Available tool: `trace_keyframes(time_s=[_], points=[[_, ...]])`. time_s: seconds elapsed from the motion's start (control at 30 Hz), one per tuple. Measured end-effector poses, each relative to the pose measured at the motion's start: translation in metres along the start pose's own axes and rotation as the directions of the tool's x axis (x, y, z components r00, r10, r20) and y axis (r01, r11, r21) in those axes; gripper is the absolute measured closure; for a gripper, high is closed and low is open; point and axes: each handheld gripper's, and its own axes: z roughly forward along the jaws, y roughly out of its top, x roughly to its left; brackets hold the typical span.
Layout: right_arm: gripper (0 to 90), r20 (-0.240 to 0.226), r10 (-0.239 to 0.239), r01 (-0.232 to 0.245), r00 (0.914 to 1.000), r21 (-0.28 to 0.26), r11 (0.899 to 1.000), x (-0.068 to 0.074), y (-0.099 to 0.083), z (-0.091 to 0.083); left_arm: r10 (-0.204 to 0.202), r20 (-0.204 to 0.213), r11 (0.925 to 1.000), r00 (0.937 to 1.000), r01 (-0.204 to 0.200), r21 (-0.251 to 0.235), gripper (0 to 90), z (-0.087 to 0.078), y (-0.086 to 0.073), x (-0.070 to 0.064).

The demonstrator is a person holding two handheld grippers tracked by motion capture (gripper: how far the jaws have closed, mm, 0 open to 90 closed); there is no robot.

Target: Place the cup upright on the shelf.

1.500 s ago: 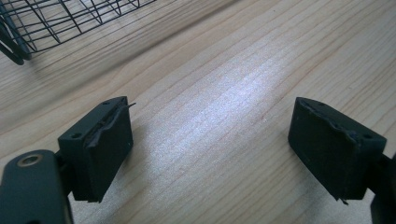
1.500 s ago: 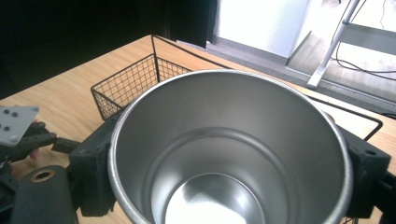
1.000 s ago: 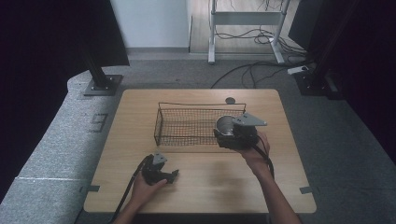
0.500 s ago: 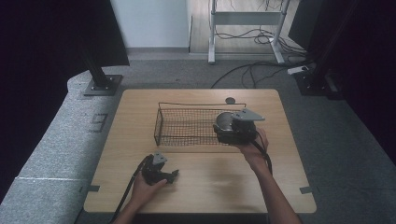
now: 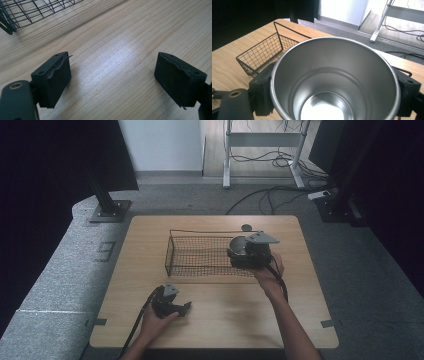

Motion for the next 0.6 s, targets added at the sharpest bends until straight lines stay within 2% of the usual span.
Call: trace_keyframes(time_s=[0.4, 0.6], points=[[14.2, 0.013, 0.012, -0.012, 0.9998, 0.017, 1.0, -0.004, 0.005, 0.015, -0.001, 0.001, 1.0, 1.0, 0.001, -0.002, 13.7, 0.0, 0.0, 0.0], [14.2, 0.034, 0.013, -0.014, 0.9993, 0.031, 0.999, -0.007, 0.008, 0.023, -0.001, 0.001, 1.0, 1.0, 0.001, -0.002, 13.7, 0.0, 0.0, 0.0]])
